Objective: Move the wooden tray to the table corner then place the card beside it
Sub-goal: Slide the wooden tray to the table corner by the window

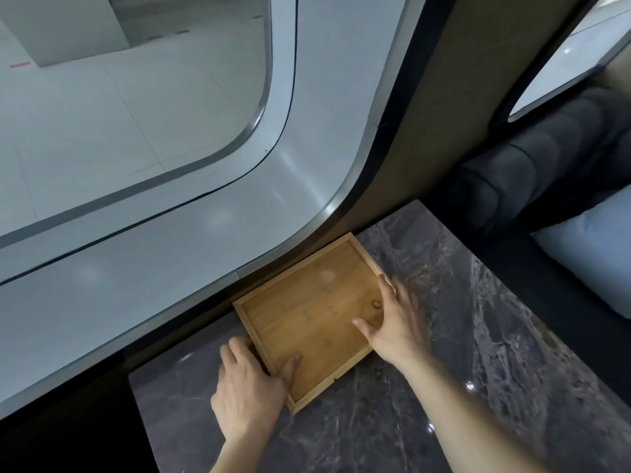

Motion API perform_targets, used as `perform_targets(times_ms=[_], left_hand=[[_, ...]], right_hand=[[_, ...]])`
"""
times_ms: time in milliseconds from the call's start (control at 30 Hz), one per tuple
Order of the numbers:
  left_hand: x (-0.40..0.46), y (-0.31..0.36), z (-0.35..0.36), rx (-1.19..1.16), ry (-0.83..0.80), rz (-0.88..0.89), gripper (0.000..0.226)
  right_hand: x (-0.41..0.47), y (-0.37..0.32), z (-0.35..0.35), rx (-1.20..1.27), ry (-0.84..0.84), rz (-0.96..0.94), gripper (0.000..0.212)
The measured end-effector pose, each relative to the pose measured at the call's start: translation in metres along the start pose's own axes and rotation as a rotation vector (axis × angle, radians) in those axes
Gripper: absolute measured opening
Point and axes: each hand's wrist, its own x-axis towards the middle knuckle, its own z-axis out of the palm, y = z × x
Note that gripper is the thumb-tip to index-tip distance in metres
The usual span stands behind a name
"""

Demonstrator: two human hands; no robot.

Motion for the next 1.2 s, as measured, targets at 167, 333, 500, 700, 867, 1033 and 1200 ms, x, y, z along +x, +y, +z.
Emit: perform_targets(times_ms=[167,333,500,700,867,1033,1200], left_hand=[[-0.011,0.005,0.010,0.204,-0.054,0.518,0.087],[-0.014,0.016,0.021,0.306,-0.286,0.642,0.097],[-0.006,0.014,0.022,0.300,-0.269,0.637,0.089],[-0.008,0.011,0.029,0.304,-0.257,0.661,0.089],[-0.007,0.012,0.027,0.320,-0.249,0.671,0.089],[-0.009,0.026,0.026,0.424,-0.247,0.667,0.090],[-0.021,0.023,0.038,0.485,-0.223,0.665,0.100]], right_hand=[[-0.038,0.010,0.009,-0.133,-0.083,-0.167,0.108],[-0.050,0.019,0.017,-0.143,-0.179,-0.182,0.102],[-0.047,0.022,0.020,-0.203,-0.118,-0.223,0.072],[-0.039,0.024,0.022,-0.230,-0.126,-0.236,0.067],[-0.046,0.027,0.028,-0.297,-0.074,-0.236,0.067],[-0.063,0.015,0.018,-0.338,-0.050,-0.176,0.076],[-0.111,0.038,0.012,-0.201,-0.029,-0.069,0.079]])
